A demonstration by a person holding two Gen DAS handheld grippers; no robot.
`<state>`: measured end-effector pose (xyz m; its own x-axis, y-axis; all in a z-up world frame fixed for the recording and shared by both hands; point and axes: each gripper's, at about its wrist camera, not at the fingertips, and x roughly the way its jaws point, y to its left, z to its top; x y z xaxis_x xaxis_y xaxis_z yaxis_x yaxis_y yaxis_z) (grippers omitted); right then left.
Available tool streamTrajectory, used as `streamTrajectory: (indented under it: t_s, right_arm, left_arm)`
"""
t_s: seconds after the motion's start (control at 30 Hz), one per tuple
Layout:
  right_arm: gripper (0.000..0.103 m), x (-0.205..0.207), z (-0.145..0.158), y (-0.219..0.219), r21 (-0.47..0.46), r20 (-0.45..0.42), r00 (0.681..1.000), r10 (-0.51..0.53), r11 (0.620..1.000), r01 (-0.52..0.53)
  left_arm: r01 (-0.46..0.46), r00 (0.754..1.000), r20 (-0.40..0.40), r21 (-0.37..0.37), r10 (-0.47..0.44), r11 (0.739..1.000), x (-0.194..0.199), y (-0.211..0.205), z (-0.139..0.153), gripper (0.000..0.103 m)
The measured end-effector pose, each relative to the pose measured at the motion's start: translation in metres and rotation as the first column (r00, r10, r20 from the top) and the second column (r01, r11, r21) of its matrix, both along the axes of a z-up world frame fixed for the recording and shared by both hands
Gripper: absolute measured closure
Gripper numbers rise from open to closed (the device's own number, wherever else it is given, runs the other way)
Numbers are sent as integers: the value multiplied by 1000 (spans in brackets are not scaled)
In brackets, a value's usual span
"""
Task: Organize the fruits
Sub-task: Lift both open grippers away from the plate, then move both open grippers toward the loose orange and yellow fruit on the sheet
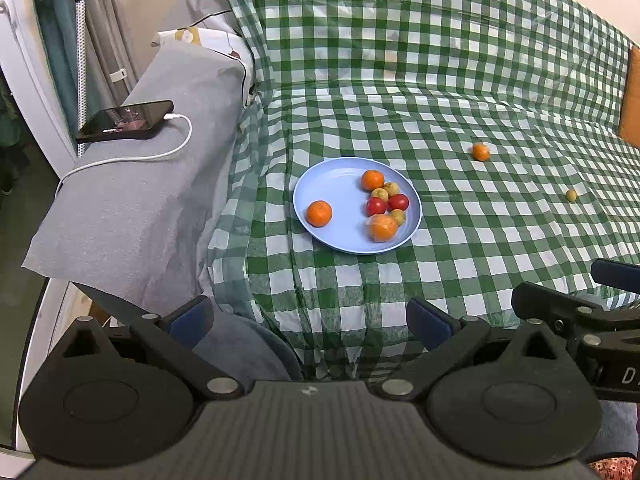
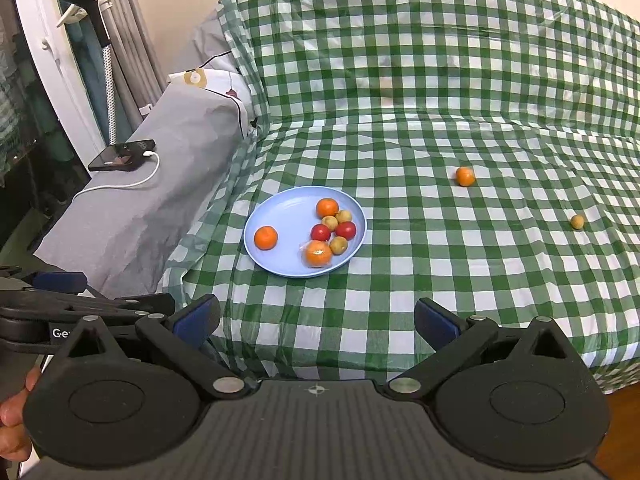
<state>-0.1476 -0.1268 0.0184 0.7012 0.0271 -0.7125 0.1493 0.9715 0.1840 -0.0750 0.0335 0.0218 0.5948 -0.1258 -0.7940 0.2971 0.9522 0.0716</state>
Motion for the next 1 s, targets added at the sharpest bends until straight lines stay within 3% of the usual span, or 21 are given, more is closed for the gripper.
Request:
streamTrajectory:
  t_s: [0.57,1.0]
  right_arm:
    - [1,10,-11,-11,28,-36,999,-21,999,22]
    - [1,26,-23,-33,41,-55,996,-65,997,68]
  left_arm:
    - [16,999,-40,30,-15,999,13,-9,-10,0]
    - [47,997,-68,62,-43,997,36,-44,-18,0]
